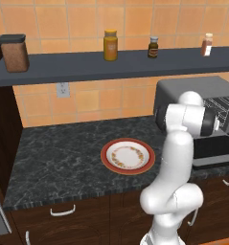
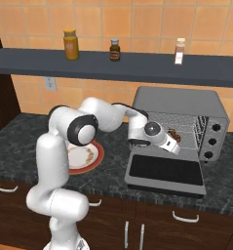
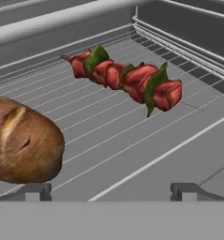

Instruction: Pick up the kebab skewer and baguette bread, and place them inside the toaster oven. Close the toaster oven door and start by setting the timer.

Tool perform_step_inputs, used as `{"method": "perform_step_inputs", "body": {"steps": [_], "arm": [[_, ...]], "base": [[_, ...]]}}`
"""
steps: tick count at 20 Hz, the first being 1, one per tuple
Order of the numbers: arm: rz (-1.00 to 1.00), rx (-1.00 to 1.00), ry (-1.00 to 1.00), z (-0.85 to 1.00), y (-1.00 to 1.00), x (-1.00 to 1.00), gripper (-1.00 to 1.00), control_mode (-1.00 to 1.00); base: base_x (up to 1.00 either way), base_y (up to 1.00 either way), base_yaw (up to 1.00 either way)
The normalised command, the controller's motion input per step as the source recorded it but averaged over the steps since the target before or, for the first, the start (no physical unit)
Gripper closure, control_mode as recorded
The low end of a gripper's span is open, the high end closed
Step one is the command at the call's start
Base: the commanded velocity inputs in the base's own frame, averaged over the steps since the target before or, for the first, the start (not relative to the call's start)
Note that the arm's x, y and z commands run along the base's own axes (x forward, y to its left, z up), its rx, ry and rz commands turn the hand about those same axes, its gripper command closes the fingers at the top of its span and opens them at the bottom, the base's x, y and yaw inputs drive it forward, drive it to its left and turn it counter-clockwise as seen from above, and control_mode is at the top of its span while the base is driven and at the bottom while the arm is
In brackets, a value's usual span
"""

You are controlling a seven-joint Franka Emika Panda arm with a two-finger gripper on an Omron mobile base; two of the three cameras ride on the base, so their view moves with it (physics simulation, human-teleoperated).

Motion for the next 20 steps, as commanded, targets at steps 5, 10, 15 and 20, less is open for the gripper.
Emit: {"method": "perform_step_inputs", "body": {"steps": [5, 10, 15, 20], "arm": [[0.00, 0.00, -0.04, -0.15, 0.00, -0.49, -1.00, -1.00], [0.00, 0.00, -0.01, 0.00, 0.00, -0.87, -1.00, -1.00], [0.00, 0.00, -0.01, 0.21, -0.07, -0.67, -1.00, -1.00], [0.00, 0.00, 0.05, 0.75, -0.27, -0.87, -1.00, -1.00]], "base": [[0.00, 0.00, 0.00], [0.00, 0.00, 0.00], [0.00, 0.00, 0.00], [0.00, 0.00, 0.00]]}}
